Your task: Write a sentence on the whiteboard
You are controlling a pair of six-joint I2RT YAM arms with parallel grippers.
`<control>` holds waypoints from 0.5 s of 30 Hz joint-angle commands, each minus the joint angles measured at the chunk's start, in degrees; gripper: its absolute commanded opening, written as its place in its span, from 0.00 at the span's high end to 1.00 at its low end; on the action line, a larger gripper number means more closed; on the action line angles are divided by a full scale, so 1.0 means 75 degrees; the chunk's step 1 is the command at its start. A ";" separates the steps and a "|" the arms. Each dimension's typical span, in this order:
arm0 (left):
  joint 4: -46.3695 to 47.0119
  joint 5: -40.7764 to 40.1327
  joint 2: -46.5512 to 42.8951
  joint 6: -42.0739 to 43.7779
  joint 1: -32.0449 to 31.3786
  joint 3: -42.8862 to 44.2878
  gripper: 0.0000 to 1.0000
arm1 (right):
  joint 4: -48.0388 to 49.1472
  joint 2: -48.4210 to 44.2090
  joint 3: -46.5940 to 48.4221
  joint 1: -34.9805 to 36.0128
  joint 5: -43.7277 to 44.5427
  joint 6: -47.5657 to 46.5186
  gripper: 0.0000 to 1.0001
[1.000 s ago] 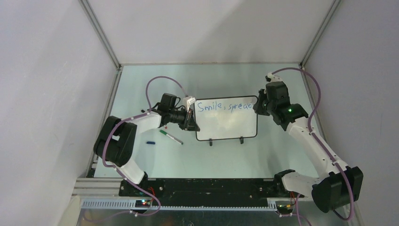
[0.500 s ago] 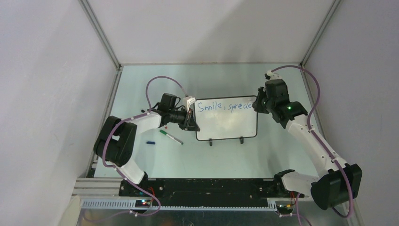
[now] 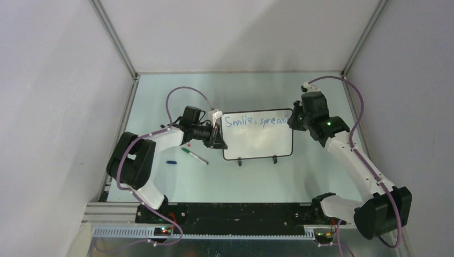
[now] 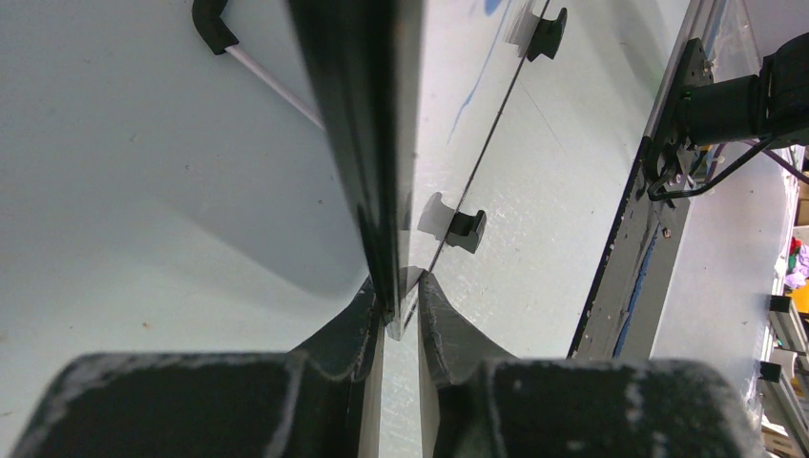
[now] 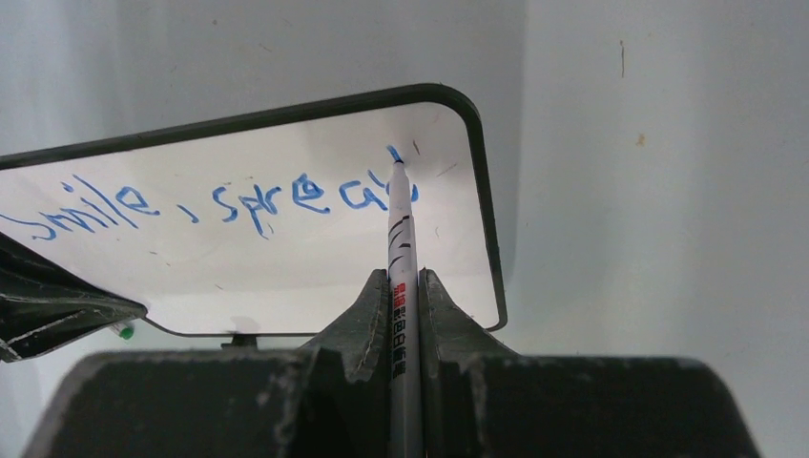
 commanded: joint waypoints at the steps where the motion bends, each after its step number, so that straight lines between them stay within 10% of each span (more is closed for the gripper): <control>1: -0.0359 -0.0637 0.0091 0.0275 -0.0054 0.0005 1.00 | -0.0024 -0.0220 -0.0204 -0.0045 0.0181 -0.0032 1.00; 15: -0.0372 -0.0660 0.0043 0.0278 -0.0050 -0.0005 1.00 | -0.0088 -0.0501 -0.0567 -0.0011 0.0212 -0.0015 1.00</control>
